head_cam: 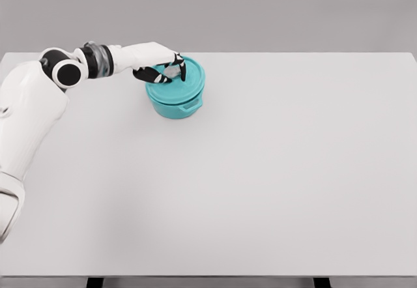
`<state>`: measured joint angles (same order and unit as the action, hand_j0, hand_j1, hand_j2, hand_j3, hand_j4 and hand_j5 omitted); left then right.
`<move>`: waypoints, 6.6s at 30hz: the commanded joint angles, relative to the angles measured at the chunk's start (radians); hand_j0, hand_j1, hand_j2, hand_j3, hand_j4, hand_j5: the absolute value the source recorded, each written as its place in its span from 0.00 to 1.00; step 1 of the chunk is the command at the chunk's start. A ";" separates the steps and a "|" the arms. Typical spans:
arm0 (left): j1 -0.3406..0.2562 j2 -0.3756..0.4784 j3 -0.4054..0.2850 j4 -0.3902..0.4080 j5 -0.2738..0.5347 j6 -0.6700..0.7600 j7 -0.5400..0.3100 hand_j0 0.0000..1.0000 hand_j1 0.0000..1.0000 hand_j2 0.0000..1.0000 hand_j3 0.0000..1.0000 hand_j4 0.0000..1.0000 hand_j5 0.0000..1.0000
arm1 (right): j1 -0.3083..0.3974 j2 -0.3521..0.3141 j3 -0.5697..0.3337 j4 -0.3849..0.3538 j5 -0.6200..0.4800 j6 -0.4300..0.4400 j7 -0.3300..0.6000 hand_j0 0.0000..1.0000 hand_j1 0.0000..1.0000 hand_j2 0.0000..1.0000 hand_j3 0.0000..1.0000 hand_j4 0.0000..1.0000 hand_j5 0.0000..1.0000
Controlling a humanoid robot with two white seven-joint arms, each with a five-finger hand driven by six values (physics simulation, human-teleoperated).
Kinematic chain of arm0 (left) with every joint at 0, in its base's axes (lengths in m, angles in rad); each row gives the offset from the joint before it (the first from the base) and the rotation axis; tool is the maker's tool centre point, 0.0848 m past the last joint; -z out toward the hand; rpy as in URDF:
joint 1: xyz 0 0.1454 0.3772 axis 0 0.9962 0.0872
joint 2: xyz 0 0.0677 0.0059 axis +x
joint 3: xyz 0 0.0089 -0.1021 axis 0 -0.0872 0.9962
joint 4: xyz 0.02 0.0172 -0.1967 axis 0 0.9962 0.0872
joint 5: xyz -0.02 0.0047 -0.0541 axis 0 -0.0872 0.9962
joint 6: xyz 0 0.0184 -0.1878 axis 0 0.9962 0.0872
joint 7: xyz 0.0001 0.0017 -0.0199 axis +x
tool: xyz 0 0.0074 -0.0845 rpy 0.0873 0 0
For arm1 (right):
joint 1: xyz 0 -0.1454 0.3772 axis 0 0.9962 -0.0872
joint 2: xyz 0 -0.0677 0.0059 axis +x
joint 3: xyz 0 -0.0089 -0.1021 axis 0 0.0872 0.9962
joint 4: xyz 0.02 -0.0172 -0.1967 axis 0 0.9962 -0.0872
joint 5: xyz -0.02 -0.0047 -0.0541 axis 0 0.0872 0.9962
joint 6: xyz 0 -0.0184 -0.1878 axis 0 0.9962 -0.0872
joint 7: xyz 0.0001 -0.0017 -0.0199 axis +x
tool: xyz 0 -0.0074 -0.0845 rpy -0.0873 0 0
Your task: Cover the pot with left arm
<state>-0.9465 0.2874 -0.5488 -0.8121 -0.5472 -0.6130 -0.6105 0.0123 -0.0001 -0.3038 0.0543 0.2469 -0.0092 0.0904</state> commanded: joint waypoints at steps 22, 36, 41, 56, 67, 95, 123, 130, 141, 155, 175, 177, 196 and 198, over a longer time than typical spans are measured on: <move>0.002 -0.005 0.003 0.004 0.001 0.002 0.000 0.56 0.56 0.56 0.56 0.56 0.56 | 0.000 0.000 0.000 0.001 0.000 0.000 0.000 1.00 1.00 1.00 1.00 1.00 1.00; 0.002 -0.004 0.003 -0.001 0.003 0.002 0.000 0.60 0.60 0.60 0.60 0.60 0.60 | 0.000 0.000 0.000 -0.001 0.000 0.000 0.000 1.00 1.00 1.00 1.00 1.00 1.00; 0.002 -0.004 0.003 -0.004 0.004 0.002 0.000 0.60 0.60 0.60 0.60 0.60 0.60 | 0.000 0.000 0.000 0.001 0.000 0.000 0.000 1.00 1.00 1.00 1.00 1.00 1.00; 0.002 -0.002 0.003 -0.004 0.006 0.002 0.000 0.69 0.69 0.69 0.69 0.69 0.69 | 0.000 0.000 0.000 0.001 0.000 0.000 0.000 1.00 1.00 1.00 1.00 1.00 1.00; 0.003 -0.001 0.003 -0.005 0.006 0.002 0.000 0.69 0.69 0.69 0.69 0.69 0.69 | 0.000 0.000 0.000 0.001 0.000 0.000 0.000 1.00 1.00 1.00 1.00 1.00 1.00; 0.002 0.004 0.004 -0.010 0.009 0.002 0.000 0.74 0.74 0.74 0.74 0.74 0.74 | 0.000 0.000 0.000 -0.001 0.000 0.000 0.000 1.00 1.00 1.00 1.00 1.00 1.00; 0.000 0.022 0.007 -0.053 0.010 0.002 0.000 0.77 0.77 0.77 0.77 0.77 0.77 | 0.000 0.000 0.000 0.001 0.000 0.000 0.000 1.00 1.00 1.00 1.00 1.00 1.00; -0.002 0.022 0.007 -0.055 0.012 0.002 0.000 0.81 0.81 0.81 0.81 0.81 0.81 | 0.000 0.000 0.000 0.001 0.000 0.000 0.000 1.00 1.00 1.00 1.00 1.00 1.00; 0.000 0.022 0.007 -0.053 0.010 0.002 0.000 0.84 0.84 0.84 0.84 0.84 0.84 | 0.000 0.000 0.000 0.001 0.000 0.000 0.000 1.00 1.00 1.00 1.00 1.00 1.00; -0.008 0.021 0.004 -0.047 0.003 0.002 0.000 0.85 0.85 0.85 0.85 0.85 0.85 | 0.000 0.000 0.000 -0.001 0.000 0.000 0.000 1.00 1.00 1.00 1.00 1.00 1.00; -0.015 0.006 0.003 -0.039 -0.002 0.002 0.000 0.85 0.85 0.85 0.85 0.85 0.85 | 0.000 0.000 0.000 0.001 0.000 0.000 0.000 1.00 1.00 1.00 1.00 1.00 1.00; -0.015 0.006 0.003 -0.039 -0.002 0.002 0.000 0.85 0.85 0.85 0.85 0.85 0.85 | 0.000 0.000 0.000 -0.001 0.000 0.000 0.000 1.00 1.00 1.00 1.00 1.00 1.00; -0.026 -0.002 0.003 -0.016 -0.011 0.002 0.000 0.85 0.85 0.85 0.85 0.85 0.85 | 0.000 0.000 0.000 0.001 0.000 0.000 0.000 1.00 1.00 1.00 1.00 1.00 1.00; -0.026 -0.001 0.003 -0.018 -0.011 0.002 0.000 0.87 0.87 0.87 0.87 0.87 0.87 | 0.000 0.000 0.000 0.001 0.000 0.000 0.000 1.00 1.00 1.00 1.00 1.00 1.00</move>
<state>-0.9725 0.2870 -0.5481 -0.8299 -0.5646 -0.6138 -0.6114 0.0123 -0.0001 -0.3038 0.0543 0.2469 -0.0092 0.0904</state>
